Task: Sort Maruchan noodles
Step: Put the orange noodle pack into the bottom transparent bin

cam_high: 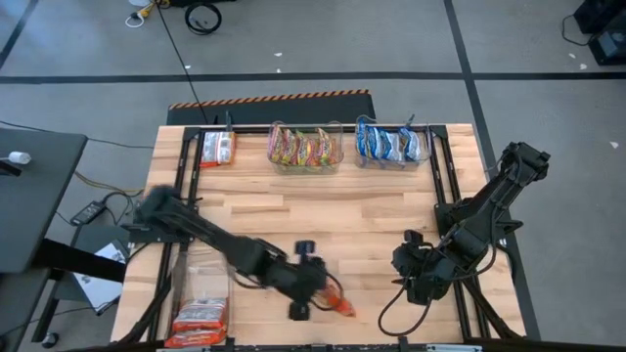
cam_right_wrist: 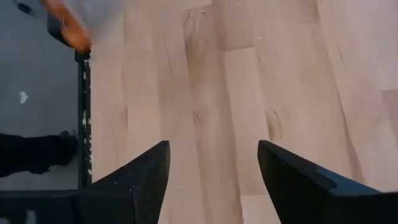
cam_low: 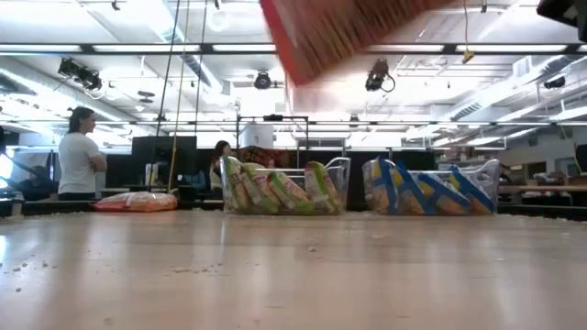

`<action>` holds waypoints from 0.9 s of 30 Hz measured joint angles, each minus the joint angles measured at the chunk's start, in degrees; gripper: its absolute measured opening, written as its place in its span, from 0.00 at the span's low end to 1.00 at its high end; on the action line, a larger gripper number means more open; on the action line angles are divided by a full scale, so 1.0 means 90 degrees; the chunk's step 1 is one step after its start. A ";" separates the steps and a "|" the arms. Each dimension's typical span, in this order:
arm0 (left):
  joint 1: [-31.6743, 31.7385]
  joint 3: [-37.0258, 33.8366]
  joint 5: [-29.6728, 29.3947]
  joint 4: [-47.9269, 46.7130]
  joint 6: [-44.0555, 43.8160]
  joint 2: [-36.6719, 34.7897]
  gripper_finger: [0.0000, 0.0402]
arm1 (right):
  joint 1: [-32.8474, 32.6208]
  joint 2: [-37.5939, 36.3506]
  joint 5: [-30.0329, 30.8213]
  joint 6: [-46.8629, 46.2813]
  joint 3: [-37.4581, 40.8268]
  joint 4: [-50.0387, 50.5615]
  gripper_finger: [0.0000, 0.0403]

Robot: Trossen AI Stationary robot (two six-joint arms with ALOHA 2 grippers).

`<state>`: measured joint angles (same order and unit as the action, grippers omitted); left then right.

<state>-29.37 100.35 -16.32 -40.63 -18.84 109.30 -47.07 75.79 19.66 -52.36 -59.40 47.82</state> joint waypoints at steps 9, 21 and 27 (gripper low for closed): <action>-0.1171 0.0237 -0.0043 -0.2329 -0.2031 -0.1941 0.04 | 0.0002 0.0002 0.0002 0.0000 0.0379 -0.0480 0.62; -0.3665 -0.1255 -0.0148 -0.4183 -0.6971 -0.2859 0.04 | -0.0008 0.0002 -0.0078 0.0000 0.0438 -0.0792 0.62; -0.4468 -0.2632 -0.0013 -0.3358 -0.8363 -0.3045 0.04 | -0.0007 0.0002 -0.0140 -0.0025 0.0438 -0.0794 0.62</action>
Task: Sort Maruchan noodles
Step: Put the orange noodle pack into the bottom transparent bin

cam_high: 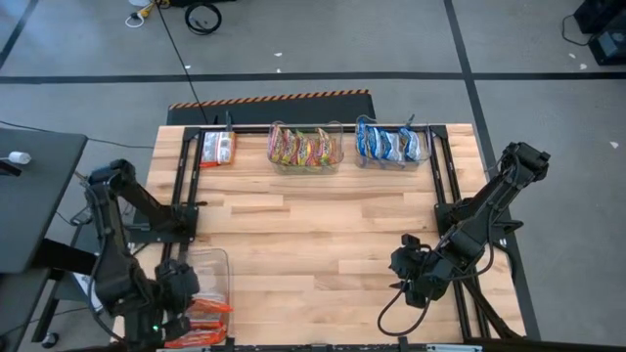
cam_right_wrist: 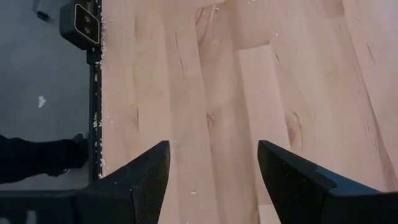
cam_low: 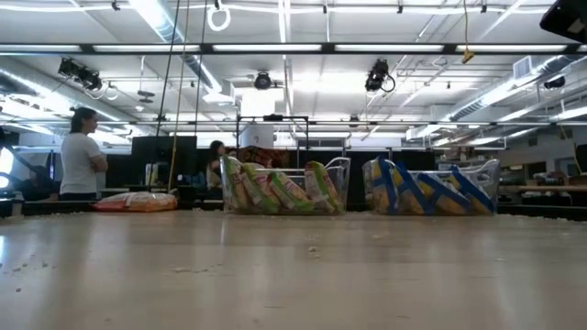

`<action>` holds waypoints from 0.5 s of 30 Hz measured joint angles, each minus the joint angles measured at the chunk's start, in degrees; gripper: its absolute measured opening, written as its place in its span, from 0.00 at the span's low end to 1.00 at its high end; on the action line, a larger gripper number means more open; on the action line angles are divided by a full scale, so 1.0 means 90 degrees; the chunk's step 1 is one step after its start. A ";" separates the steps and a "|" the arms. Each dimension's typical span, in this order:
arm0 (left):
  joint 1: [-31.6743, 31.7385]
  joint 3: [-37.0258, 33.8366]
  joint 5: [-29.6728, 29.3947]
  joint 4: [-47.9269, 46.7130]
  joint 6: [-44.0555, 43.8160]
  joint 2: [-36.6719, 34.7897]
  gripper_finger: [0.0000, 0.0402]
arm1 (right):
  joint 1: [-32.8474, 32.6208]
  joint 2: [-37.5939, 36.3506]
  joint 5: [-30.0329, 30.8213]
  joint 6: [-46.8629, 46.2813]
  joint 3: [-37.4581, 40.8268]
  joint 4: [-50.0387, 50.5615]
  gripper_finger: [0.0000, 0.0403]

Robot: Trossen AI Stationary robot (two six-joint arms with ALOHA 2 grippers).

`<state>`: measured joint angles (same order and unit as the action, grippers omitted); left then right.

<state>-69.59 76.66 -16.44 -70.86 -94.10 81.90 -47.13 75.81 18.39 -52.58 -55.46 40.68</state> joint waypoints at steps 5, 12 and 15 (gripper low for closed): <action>-0.0316 -0.0760 0.0064 0.0713 -0.0703 0.0006 0.04 | 0.0000 0.0000 -0.0031 -0.0002 0.0000 -0.0078 0.62; -0.0387 -0.1874 0.0273 0.2081 -0.0805 0.0008 0.04 | -0.0002 0.0000 -0.0053 0.0020 0.0000 -0.0135 0.62; -0.0304 -0.1894 0.0567 0.1823 -0.0828 0.0008 0.08 | 0.0000 0.0000 -0.0100 0.0228 0.0000 -0.0190 0.62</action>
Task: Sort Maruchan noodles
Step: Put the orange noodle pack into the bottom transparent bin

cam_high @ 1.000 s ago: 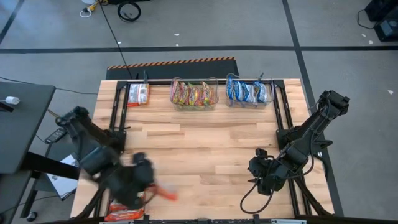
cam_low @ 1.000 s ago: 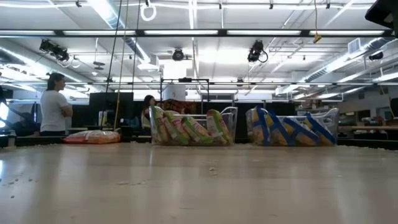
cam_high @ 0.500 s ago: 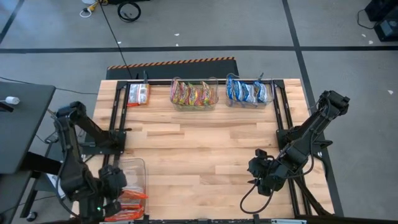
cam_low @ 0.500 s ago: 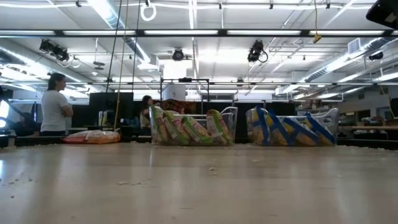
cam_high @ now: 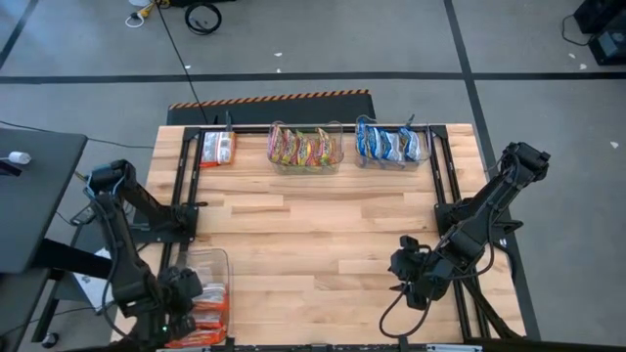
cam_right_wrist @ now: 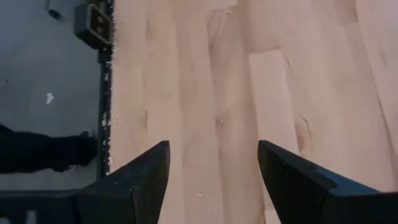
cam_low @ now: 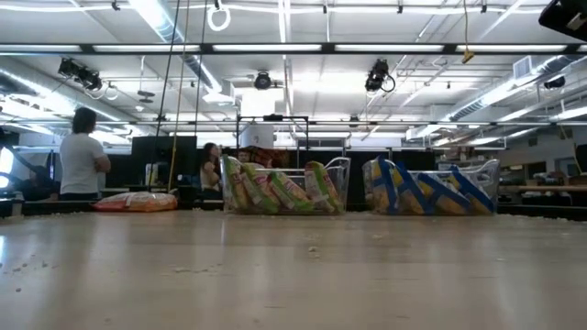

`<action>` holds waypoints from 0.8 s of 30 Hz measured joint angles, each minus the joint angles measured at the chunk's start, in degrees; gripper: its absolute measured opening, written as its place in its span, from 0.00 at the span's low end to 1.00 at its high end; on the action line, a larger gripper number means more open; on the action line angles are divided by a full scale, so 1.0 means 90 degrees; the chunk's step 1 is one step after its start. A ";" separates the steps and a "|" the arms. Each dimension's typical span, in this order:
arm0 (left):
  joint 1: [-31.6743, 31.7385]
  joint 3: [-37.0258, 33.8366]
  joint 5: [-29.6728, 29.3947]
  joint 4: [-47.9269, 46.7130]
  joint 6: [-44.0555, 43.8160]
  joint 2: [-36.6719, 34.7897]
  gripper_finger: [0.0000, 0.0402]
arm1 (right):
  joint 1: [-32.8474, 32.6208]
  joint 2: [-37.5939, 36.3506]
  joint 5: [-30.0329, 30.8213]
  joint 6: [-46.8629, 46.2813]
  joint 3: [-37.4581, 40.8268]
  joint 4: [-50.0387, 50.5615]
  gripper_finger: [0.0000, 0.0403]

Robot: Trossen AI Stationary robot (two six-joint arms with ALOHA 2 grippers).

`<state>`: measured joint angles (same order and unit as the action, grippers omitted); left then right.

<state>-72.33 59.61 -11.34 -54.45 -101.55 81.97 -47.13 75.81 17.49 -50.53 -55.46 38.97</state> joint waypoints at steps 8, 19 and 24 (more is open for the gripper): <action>0.0427 0.0633 0.0637 -0.0882 0.0370 -0.0295 0.35 | 0.0515 -0.0074 0.0098 0.1405 -0.0044 -0.0262 0.62; 0.3753 0.1925 -0.2370 -0.3968 0.1297 -0.1563 0.51 | 0.2920 -0.0231 0.0121 0.4472 -0.0783 -0.0231 0.62; 0.6868 0.1170 -0.2609 -0.3737 0.2729 -0.2135 0.48 | 0.3882 -0.0296 -0.0078 0.5694 -0.0801 -0.0178 0.62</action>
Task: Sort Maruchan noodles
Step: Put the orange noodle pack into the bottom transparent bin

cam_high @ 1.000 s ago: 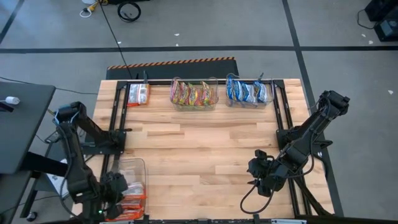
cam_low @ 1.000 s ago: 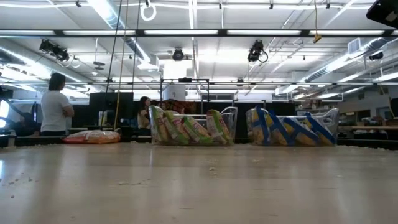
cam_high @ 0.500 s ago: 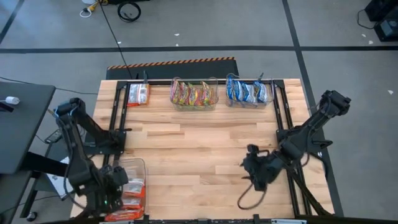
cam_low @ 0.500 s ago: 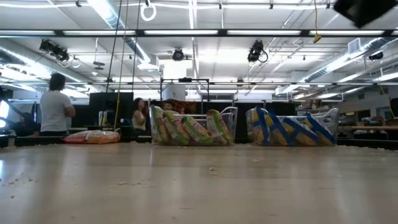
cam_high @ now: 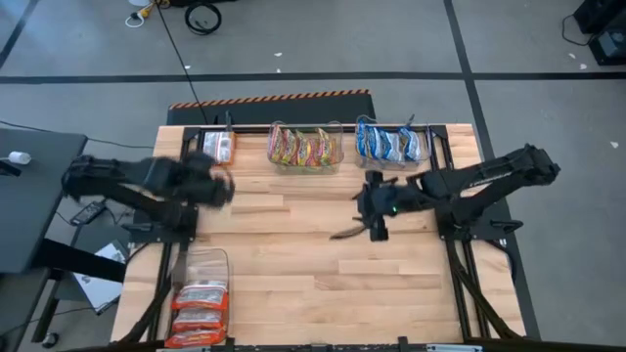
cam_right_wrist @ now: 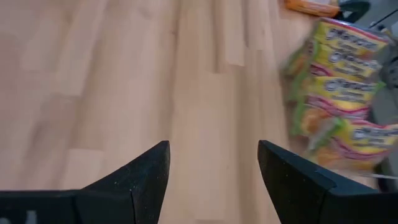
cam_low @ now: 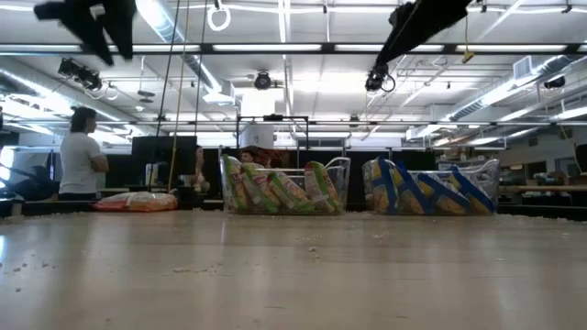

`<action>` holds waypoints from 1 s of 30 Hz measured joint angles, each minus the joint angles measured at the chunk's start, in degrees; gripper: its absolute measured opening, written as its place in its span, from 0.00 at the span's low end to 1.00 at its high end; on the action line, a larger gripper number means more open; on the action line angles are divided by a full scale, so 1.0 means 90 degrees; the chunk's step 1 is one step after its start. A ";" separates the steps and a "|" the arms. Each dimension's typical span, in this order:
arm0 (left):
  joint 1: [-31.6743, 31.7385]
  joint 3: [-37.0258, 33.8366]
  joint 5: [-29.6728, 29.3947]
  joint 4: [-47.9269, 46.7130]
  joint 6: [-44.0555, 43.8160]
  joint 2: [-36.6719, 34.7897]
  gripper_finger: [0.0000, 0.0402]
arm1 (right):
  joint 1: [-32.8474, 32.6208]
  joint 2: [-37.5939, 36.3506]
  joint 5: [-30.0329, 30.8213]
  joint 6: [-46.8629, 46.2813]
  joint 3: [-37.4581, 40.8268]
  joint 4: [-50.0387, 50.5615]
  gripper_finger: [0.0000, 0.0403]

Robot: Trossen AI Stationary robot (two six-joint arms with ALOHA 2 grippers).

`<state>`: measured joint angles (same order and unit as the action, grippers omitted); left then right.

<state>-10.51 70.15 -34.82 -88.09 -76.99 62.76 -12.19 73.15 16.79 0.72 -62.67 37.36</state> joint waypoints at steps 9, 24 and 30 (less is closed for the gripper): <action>0.4048 -0.1966 0.0566 0.3425 0.2605 0.0035 0.44 | 0.0784 -0.0093 -0.0258 0.0676 0.0000 0.0329 0.62; 0.5956 -0.3720 0.0368 0.6363 0.2968 0.1257 0.44 | 0.0604 -0.0093 -0.0516 -0.0689 0.0005 0.0994 0.62; 0.5824 -0.4463 -0.0153 0.7817 0.2305 0.1492 0.44 | 0.0497 -0.0093 -0.0514 -0.0889 0.0005 0.0978 0.62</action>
<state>41.90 29.98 -36.19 -17.73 -56.25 76.18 -7.72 72.31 12.17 -7.29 -62.63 46.16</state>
